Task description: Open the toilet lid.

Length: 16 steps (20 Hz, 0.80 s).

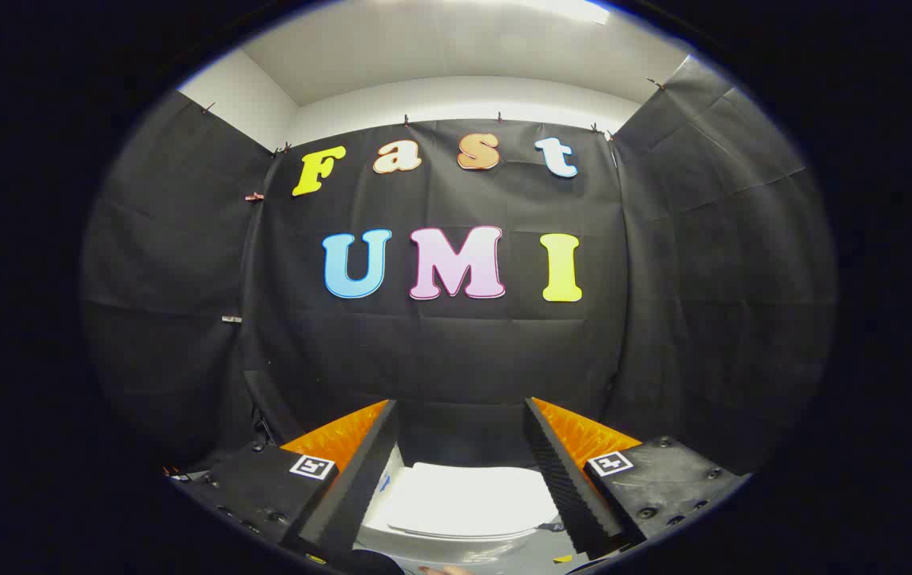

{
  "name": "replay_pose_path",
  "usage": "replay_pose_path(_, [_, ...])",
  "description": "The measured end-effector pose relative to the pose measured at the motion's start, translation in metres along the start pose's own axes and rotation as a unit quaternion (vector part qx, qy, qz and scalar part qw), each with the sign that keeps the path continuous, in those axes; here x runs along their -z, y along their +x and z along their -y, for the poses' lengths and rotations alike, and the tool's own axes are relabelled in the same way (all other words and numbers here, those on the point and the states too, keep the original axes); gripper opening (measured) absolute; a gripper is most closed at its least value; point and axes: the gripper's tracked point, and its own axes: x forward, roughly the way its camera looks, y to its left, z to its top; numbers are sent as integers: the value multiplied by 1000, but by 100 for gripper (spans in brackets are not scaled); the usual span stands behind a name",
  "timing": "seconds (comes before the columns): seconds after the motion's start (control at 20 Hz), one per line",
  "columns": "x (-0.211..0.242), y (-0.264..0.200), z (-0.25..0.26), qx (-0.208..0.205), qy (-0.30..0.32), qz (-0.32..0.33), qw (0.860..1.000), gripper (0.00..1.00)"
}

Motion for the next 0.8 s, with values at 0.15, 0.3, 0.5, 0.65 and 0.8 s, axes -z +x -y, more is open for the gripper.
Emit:
replay_pose_path(0.15, [-5,-5,0,1,-3,5,1000,99])
replay_pose_path(0.3, [-9,-11,5,7,-6,10,1000,99])
replay_pose_path(0.5, [-13,-18,8,14,-10,11,1000,99])
replay_pose_path(0.65, [-16,-22,9,15,-6,15,1000,99])
replay_pose_path(0.8, [-19,-26,7,13,-7,18,1000,99])
